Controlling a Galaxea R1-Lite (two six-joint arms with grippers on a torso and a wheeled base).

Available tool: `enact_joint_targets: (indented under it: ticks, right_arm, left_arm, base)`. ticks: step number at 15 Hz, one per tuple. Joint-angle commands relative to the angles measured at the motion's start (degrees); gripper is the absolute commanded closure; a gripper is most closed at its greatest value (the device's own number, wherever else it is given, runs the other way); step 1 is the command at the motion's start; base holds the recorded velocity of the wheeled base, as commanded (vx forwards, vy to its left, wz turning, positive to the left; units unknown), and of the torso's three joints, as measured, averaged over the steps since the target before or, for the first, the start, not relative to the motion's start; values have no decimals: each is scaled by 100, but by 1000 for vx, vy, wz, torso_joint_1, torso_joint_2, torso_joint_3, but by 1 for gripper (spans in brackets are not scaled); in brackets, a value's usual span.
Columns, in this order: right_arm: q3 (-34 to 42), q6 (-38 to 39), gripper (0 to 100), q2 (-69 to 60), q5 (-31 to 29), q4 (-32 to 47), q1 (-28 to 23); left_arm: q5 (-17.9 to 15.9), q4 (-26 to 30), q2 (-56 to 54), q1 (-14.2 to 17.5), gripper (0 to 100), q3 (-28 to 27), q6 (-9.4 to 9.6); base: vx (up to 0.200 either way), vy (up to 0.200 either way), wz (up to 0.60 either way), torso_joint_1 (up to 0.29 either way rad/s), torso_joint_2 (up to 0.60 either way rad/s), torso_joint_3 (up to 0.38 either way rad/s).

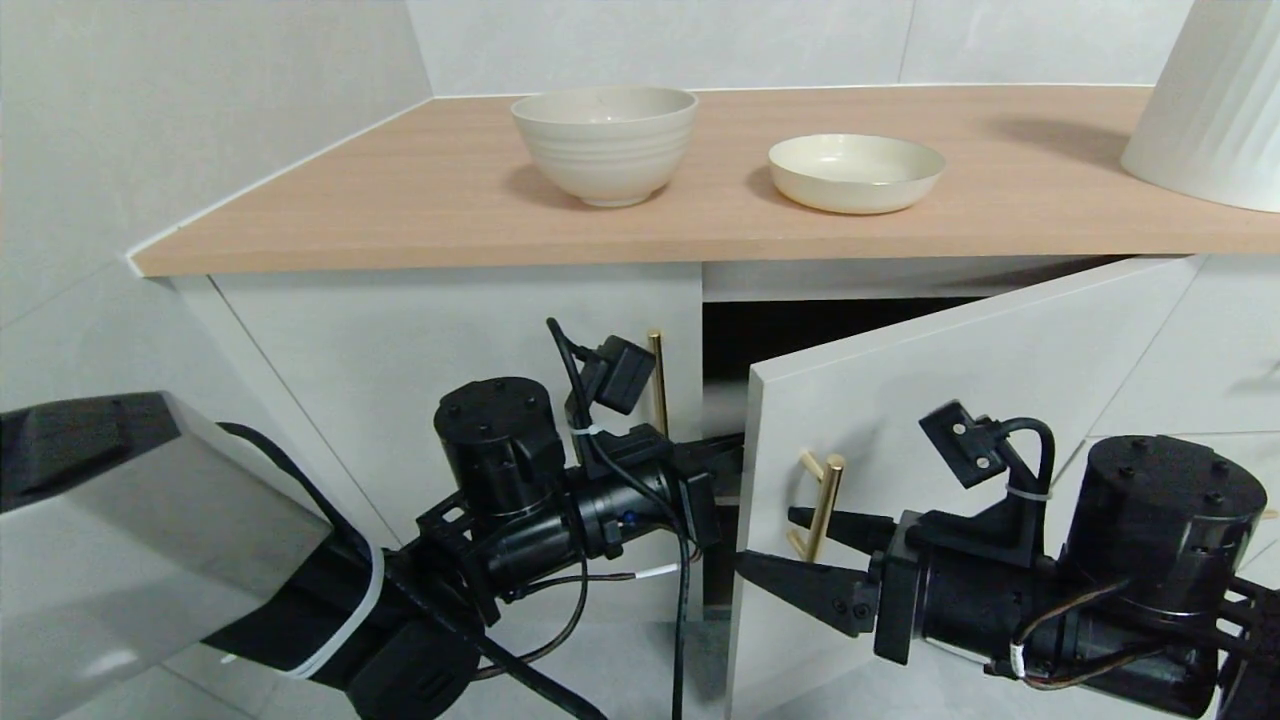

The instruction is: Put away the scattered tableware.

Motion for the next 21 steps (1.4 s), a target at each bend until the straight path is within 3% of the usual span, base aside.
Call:
enact_joint_targets:
  ticks: [1,7,13,18,21]
  right_arm:
    - [62,-24,0,-168,-206,-61,-169]
    - [343,3,0,-1143,-232,-17,-819]
    - [1354,3,0,-2013,-83,-8,-767]
    - [1504,-6,0,-2277,278,-8,-767]
    - [1504,-15,0,-2277,278,-8,-767]
  left_arm:
    - [-56,14,116,-39,100,-100,-1]
    - [-56,32,221,-206,100,-126,-10]
    - [-12,533,186,-293,100,-434,-19]
    - [59,621,221,-329,100,-469,-19]
    - [59,779,485,-364,100,-838,-19]
  base:
    - [0,0,0,0,0,0]
    - [0,0,0,0,0,0]
    - [0,0,0,0,0,0]
    - [-200,0,0,4,0,1]
    - [-67,0,0,1,-1,1]
